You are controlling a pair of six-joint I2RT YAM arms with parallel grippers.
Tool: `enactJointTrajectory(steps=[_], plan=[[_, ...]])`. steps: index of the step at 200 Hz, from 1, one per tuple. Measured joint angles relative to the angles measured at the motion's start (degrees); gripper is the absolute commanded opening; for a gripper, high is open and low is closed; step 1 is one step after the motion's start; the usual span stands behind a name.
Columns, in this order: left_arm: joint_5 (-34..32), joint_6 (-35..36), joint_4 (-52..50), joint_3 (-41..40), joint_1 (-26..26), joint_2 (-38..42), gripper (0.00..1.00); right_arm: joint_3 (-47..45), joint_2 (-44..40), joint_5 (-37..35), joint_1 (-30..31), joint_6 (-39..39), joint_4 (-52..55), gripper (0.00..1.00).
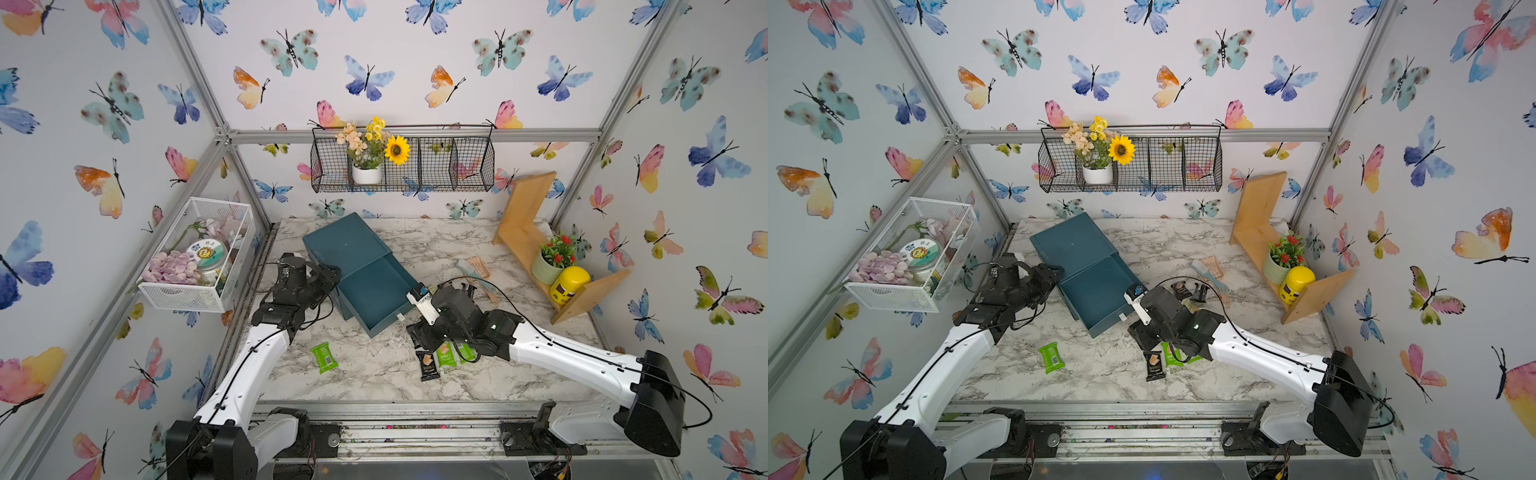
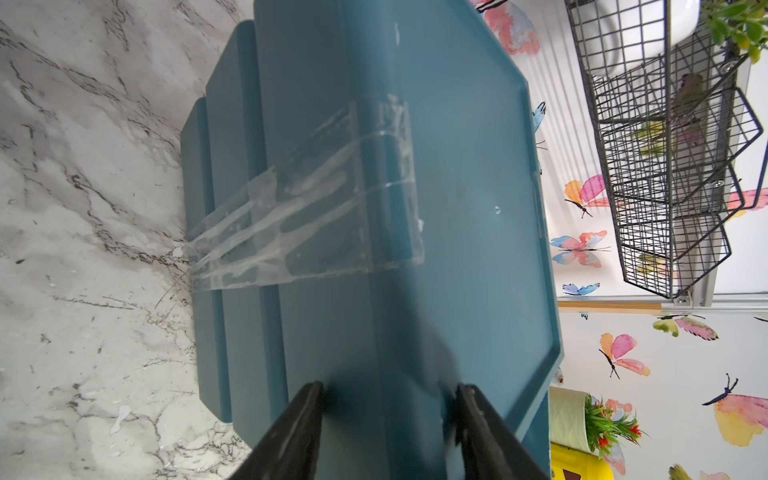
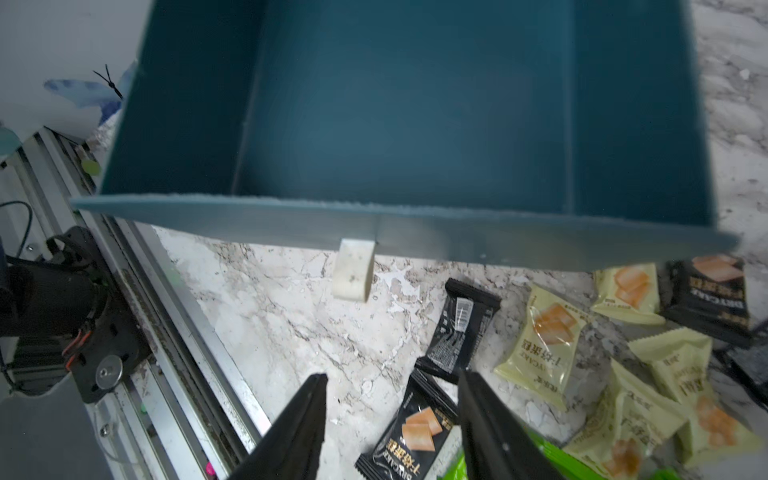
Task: Take the cookies out of the drawer
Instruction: Close the drawer in the storage box.
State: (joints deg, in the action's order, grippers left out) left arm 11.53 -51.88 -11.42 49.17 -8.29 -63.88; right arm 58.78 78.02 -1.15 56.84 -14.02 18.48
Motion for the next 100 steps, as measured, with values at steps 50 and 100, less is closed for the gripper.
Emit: enactJointTrajectory(steps=[50, 100], plan=[[0.0, 0.0, 0.0, 0.0, 0.0, 0.0, 0.55, 4.3, 6.7, -0.1, 0.3, -0.5, -7.0, 0.52], [0.0, 0.0, 0.0, 0.0, 0.0, 0.0, 0.55, 7.5, 13.1, -0.6, 0.5, -1.2, -13.2, 0.52]])
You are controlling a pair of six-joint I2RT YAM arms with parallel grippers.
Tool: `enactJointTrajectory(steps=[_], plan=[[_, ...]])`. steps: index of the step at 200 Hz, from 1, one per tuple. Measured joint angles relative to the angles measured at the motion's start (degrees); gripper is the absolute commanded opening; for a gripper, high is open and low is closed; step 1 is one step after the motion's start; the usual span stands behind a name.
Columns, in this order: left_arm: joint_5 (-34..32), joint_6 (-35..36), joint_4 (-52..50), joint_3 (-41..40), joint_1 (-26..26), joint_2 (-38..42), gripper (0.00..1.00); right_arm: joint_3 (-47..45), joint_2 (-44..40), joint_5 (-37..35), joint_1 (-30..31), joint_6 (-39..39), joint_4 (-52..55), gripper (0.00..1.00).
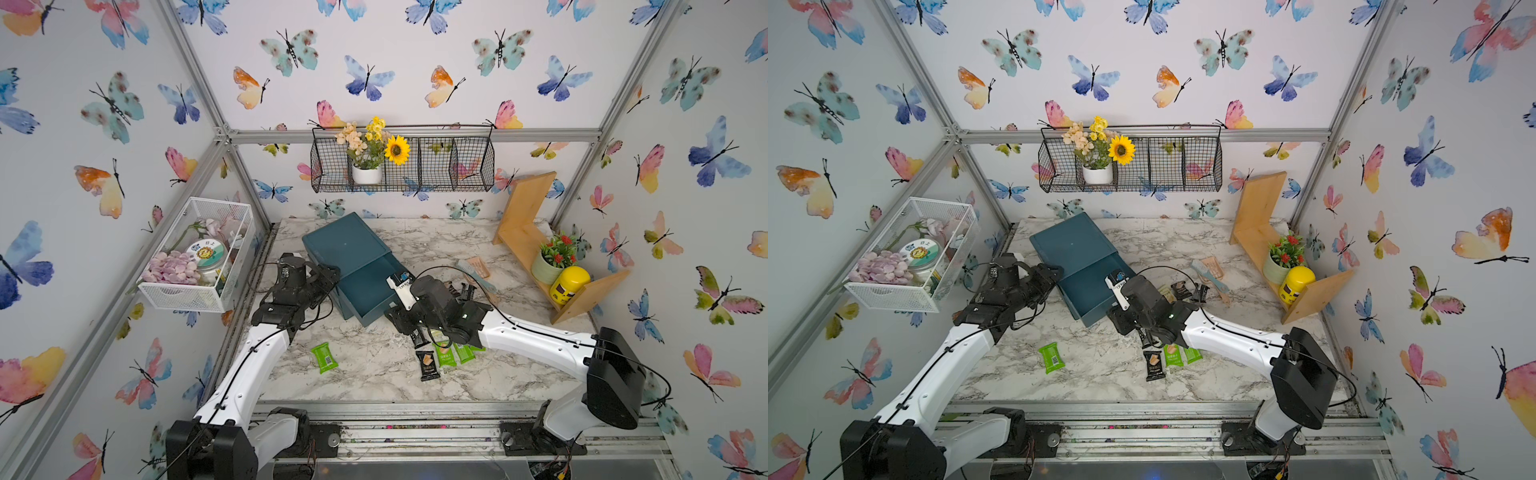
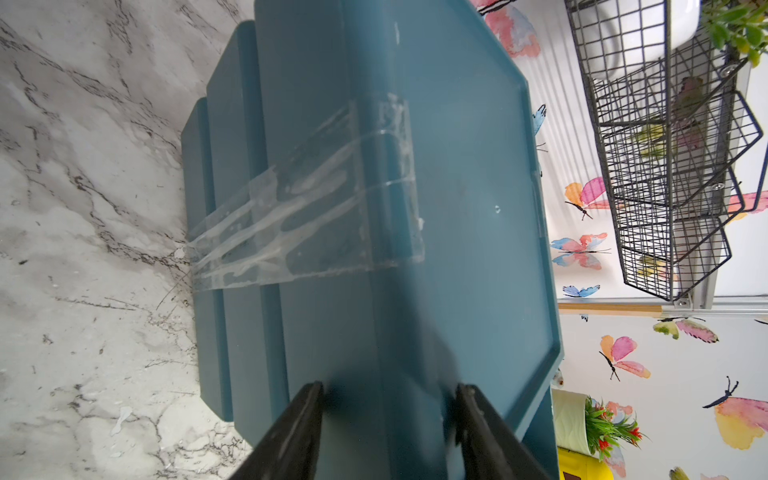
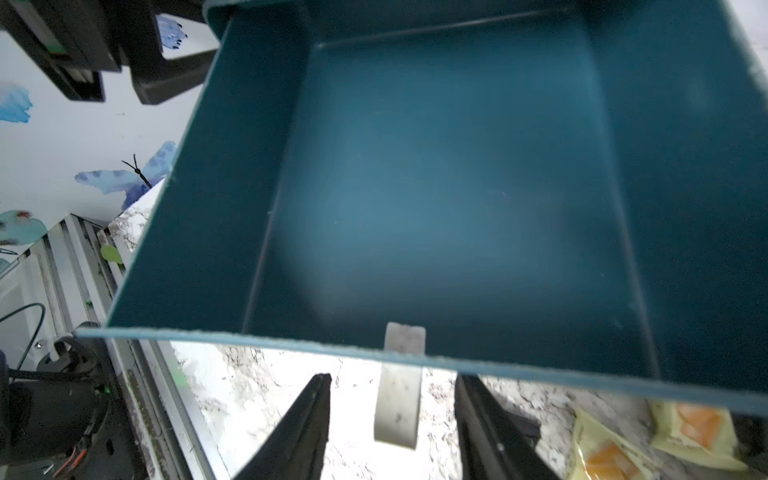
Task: Take the cookies out of the drawer
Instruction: Close the drawer in the storage box, then reset both arms
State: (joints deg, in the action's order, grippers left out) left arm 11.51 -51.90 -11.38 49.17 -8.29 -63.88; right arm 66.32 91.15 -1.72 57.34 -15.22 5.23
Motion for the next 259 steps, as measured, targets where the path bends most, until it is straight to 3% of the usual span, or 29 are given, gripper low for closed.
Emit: enactJointTrajectory(steps=[88, 171, 212, 259], plan=[[0.0, 0.0, 0.0, 0.0, 0.0, 0.0, 0.55, 11.3, 14.7, -4.8, 0.0, -0.2, -13.9, 0.53], [0.0, 0.0, -0.2, 0.0, 0.0, 0.0, 0.58, 15.0, 19.0, -5.6, 0.1, -0.2, -17.4, 0.57], [-2.3, 1.0, -4.0, 1.3, 0.1, 0.7, 0.8, 4.7, 7.8, -8.1, 0.1, 0.8, -15.7, 0.64], [-12.0, 4.7, -5.3, 2.1, 0.1, 9.4, 0.99, -5.6, -14.6, -20.3, -2.5, 5.3, -8.6, 0.8]])
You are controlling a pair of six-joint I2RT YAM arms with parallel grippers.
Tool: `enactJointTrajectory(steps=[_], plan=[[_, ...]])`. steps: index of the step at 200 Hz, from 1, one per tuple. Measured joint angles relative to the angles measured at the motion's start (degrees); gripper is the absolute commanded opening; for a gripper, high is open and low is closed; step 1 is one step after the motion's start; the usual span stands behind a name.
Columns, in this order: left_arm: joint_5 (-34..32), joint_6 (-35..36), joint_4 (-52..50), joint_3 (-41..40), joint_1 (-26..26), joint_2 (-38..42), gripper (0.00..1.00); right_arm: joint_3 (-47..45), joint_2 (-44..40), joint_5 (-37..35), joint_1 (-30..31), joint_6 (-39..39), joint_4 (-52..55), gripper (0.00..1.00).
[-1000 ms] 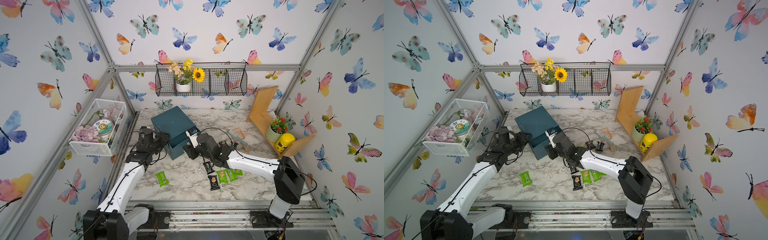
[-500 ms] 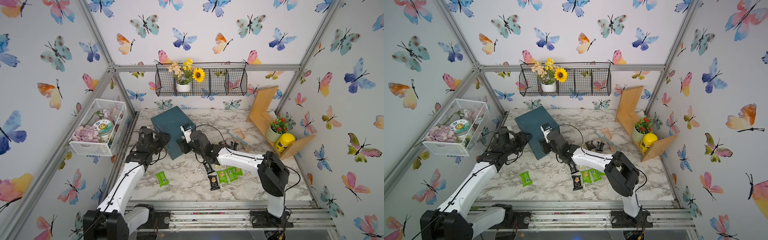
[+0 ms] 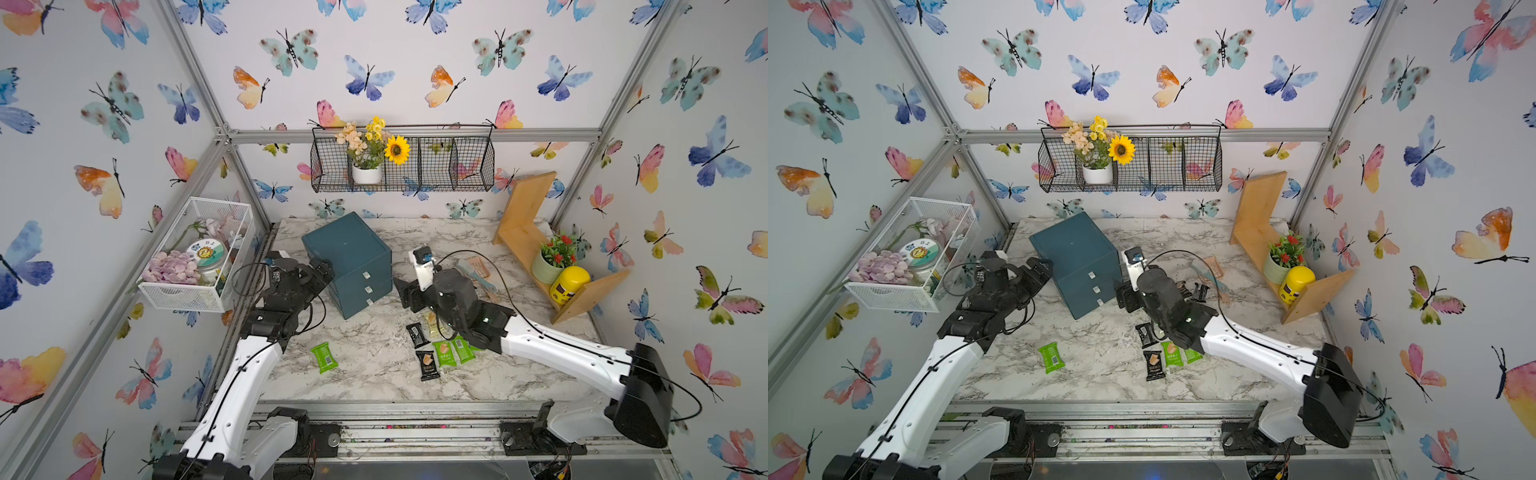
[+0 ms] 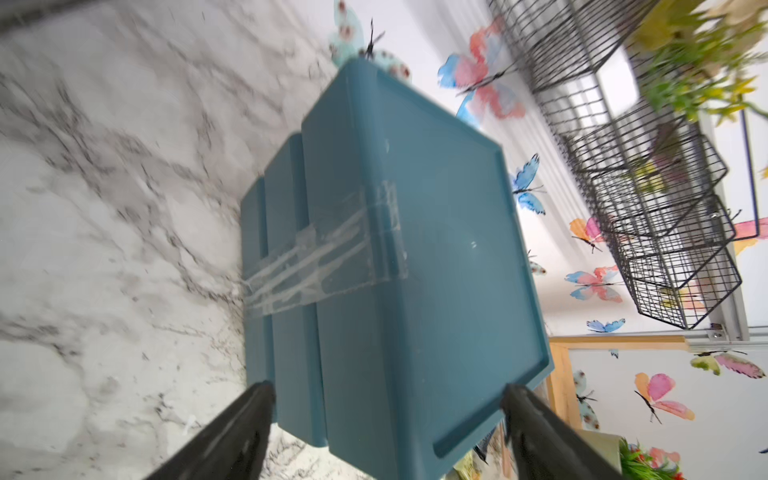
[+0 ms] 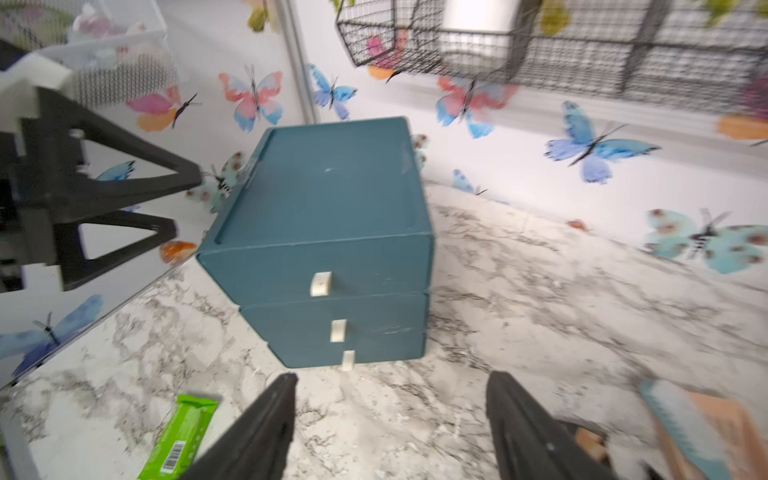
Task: Take the cookies out of the drawer
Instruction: Reset both arms
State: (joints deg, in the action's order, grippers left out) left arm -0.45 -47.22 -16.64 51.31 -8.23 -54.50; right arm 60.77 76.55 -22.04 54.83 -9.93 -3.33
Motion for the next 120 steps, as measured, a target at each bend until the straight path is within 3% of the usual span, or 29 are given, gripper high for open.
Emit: enactJointTrajectory(steps=[33, 67, 120], plan=[[-9.5, 6.4, 7.6, -5.9, 0.0, 8.5, 0.98, -9.0, -9.6, -3.3, -15.3, 0.6, 2.1, 0.87], [-17.2, 18.9, 17.5, -17.9, 0.0, 12.0, 0.98, -21.2, -13.4, -3.8, -32.1, 1.2, 0.0, 0.92], [-19.5, 33.5, 32.0, -30.6, 0.2, 5.4, 0.98, -33.0, -3.9, -0.6, -40.4, 9.0, -18.5, 0.93]])
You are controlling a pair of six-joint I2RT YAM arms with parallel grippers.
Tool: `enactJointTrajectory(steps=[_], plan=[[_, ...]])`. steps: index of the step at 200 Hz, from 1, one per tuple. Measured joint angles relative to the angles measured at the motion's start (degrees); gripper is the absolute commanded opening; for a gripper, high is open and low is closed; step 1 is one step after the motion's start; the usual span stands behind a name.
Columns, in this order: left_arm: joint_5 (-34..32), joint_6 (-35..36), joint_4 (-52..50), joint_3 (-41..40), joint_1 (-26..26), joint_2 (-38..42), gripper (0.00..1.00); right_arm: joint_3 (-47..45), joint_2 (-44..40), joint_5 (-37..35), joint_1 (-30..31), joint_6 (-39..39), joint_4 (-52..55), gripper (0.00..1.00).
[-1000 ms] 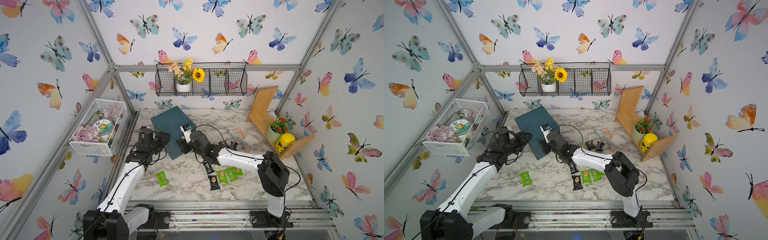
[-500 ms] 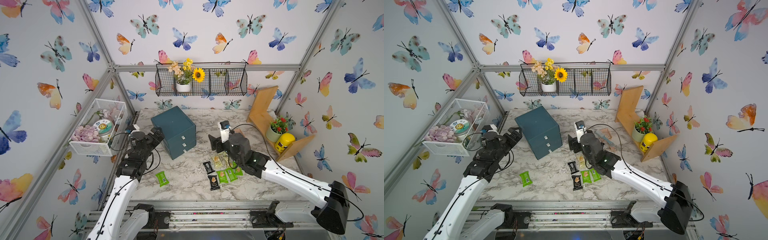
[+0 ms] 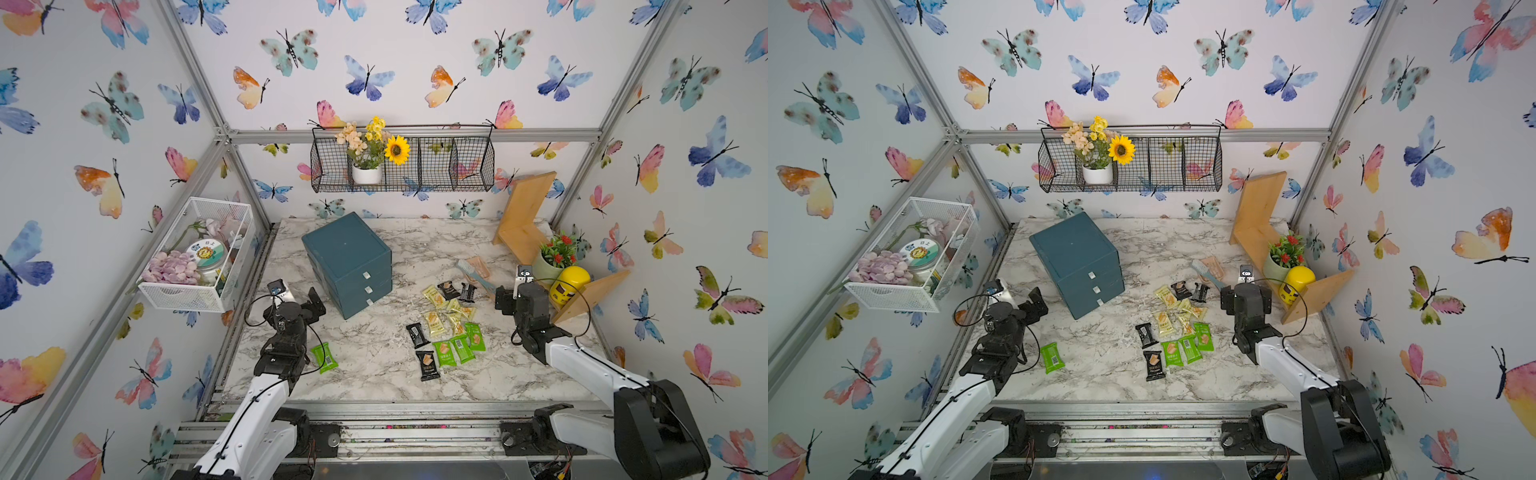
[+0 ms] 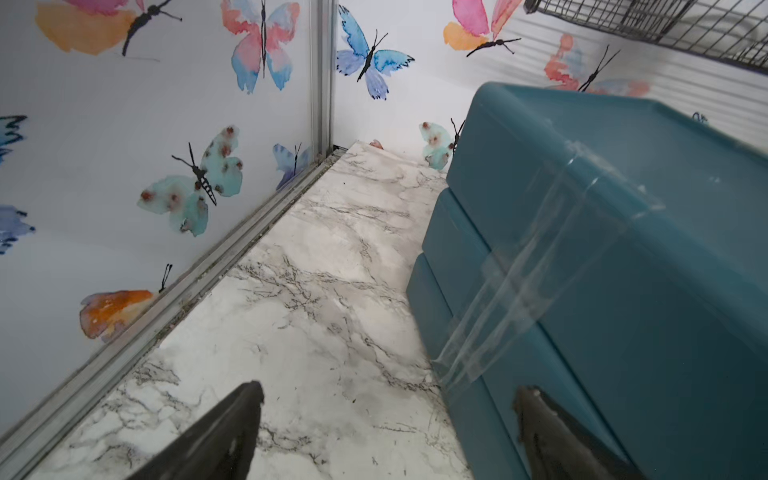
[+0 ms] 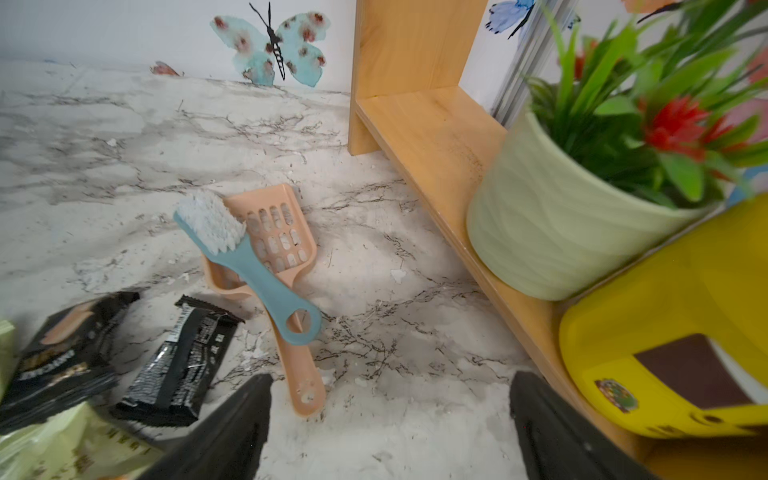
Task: Take the cookies out of the drawer
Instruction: Reset both arms
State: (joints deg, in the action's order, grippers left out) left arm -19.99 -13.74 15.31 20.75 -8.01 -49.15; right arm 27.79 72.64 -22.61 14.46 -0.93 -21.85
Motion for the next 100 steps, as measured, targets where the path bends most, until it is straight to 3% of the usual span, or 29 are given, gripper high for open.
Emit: enactJointTrajectory(steps=[43, 100], plan=[[-0.1, 4.7, 16.5, -6.9, 1.5, -8.5, 0.98, -3.0, 8.9, 5.9, -1.4, 3.7, -16.8, 0.93], [1.1, 8.0, 34.2, -11.3, 3.6, -19.6, 0.98, -2.7, 10.5, 12.1, -3.7, 7.2, -27.0, 0.92]])
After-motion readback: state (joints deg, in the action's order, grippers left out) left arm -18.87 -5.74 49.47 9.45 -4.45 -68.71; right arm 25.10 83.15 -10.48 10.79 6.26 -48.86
